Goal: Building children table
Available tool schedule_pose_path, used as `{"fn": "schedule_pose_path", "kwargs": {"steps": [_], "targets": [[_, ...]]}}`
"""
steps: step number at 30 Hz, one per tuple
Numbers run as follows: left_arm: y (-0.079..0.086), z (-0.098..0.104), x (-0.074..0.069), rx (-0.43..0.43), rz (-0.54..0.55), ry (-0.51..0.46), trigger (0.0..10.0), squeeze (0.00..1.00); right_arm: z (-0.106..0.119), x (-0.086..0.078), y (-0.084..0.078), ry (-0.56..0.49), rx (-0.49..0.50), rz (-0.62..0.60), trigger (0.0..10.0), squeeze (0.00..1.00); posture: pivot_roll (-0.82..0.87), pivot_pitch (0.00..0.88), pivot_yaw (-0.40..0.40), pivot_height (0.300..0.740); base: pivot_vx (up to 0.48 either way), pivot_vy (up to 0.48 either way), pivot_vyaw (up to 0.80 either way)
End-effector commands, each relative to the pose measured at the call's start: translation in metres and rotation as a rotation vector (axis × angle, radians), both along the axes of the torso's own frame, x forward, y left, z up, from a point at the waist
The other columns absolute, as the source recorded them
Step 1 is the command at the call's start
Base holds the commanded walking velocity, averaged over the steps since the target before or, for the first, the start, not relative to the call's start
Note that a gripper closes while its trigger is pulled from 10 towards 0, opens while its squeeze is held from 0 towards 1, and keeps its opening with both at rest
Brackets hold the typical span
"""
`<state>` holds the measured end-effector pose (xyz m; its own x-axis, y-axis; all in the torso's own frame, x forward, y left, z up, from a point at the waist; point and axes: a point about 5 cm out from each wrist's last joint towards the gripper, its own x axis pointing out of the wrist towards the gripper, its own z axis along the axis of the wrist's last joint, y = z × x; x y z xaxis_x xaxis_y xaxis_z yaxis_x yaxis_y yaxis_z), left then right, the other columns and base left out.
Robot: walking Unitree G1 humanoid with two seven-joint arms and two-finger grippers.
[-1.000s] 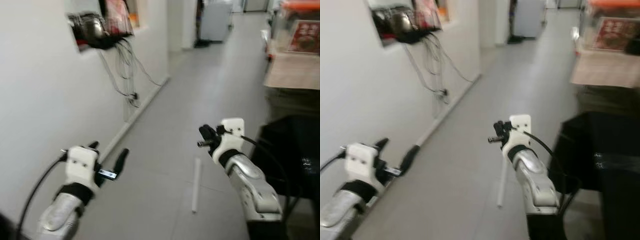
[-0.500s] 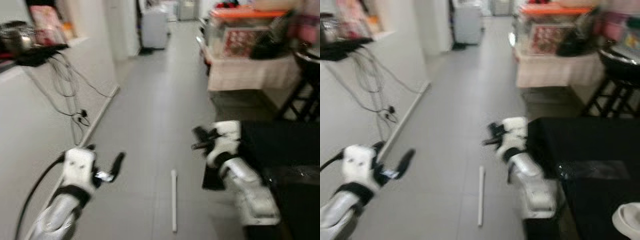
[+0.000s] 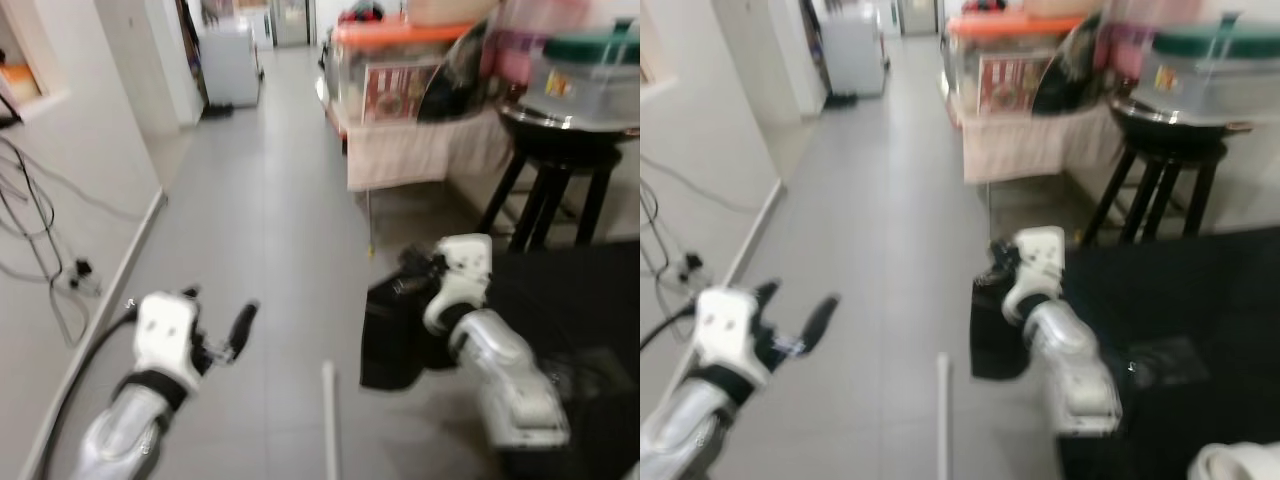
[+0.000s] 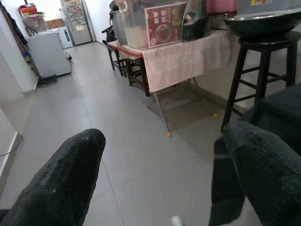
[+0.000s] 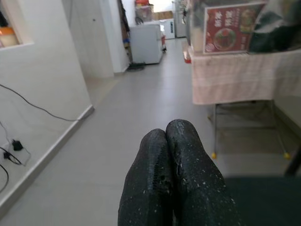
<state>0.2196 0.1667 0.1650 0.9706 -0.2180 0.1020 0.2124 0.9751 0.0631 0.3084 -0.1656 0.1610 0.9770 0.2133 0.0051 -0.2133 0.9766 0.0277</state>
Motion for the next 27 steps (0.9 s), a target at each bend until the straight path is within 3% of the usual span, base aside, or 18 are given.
{"fn": "schedule_pose_path", "kwargs": {"steps": [1,4,19,22,27], "targets": [[0.007,-0.001,0.0,0.018,0.028,0.002,10.0,0.0,0.003,0.001,0.013,-0.024,-0.007,0.042,10.0,0.0,0.0,0.0,0.024,0.74,0.337,0.0,-0.8],[0.007,-0.001,0.0,0.018,0.028,0.001,10.0,0.0,0.004,0.001,0.013,-0.034,-0.014,0.04,10.0,0.0,0.0,0.0,0.024,0.74,0.337,0.0,-0.8],[0.007,0.0,0.002,0.023,0.035,-0.008,10.0,0.0,0.004,-0.001,0.014,-0.049,-0.009,0.057,10.0,0.0,-0.01,0.0,0.029,0.74,0.361,0.0,0.0],[0.008,0.0,0.003,0.018,0.042,-0.011,10.0,0.0,0.006,-0.004,0.016,-0.068,-0.004,0.088,10.0,0.0,-0.02,0.0,0.032,0.74,0.48,0.0,0.0],[0.008,0.0,0.003,0.014,0.045,-0.012,10.0,0.0,0.005,-0.009,0.019,-0.082,-0.074,0.167,10.0,0.0,-0.01,0.0,0.032,0.74,0.48,0.0,0.32]]}}
